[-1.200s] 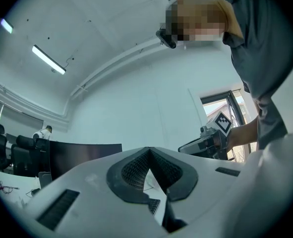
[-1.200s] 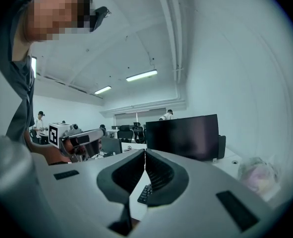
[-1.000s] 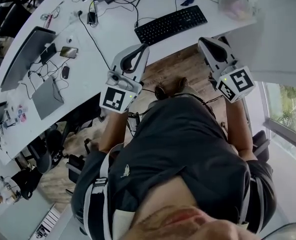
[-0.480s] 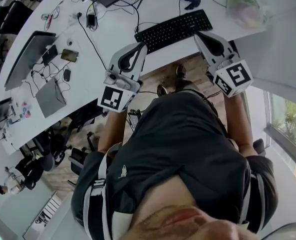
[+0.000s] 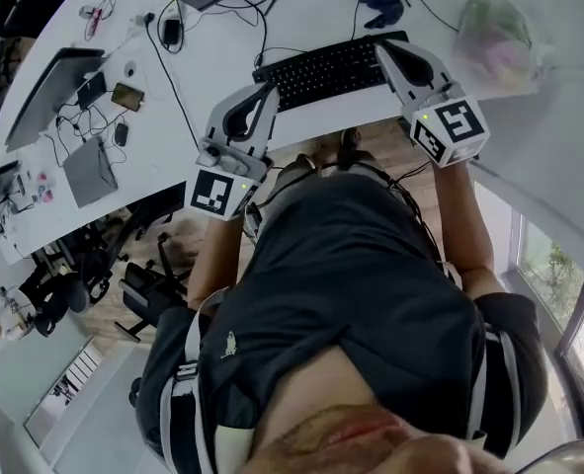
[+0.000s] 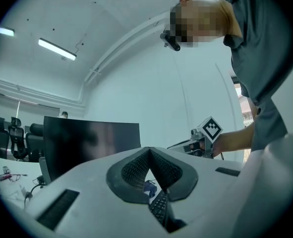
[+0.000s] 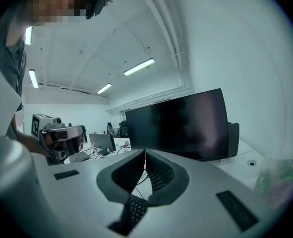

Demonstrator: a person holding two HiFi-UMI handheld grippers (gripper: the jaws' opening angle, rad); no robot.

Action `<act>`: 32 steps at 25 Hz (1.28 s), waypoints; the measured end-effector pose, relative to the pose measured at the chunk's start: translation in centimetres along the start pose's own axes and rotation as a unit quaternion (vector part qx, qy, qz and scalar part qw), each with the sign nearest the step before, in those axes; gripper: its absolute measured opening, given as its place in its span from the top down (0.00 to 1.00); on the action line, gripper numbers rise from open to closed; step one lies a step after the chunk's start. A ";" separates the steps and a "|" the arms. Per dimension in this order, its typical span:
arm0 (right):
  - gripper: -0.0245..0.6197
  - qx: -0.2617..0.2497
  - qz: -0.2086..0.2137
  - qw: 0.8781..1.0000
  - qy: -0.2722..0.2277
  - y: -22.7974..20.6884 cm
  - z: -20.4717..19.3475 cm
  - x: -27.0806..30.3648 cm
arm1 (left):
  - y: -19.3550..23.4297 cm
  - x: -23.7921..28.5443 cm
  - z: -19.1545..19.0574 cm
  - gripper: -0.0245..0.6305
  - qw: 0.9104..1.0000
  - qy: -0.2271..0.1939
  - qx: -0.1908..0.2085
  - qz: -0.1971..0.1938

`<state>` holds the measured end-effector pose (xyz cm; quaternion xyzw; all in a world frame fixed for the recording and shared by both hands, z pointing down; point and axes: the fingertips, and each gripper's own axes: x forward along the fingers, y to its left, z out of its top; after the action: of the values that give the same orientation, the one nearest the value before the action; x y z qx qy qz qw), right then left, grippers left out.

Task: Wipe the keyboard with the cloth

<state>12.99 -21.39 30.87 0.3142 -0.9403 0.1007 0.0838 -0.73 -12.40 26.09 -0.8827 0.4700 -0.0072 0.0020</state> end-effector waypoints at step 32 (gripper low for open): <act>0.74 -0.052 -0.142 0.907 0.394 -23.1 -27.0 15.3 | 5.3 -2.1 -7.7 0.96 0.994 0.070 -0.077 0.031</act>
<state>17.48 -41.72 63.50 0.3746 -0.7799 0.1544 0.4771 -6.43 -13.61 33.68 -0.8627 0.4949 -0.0328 -0.0991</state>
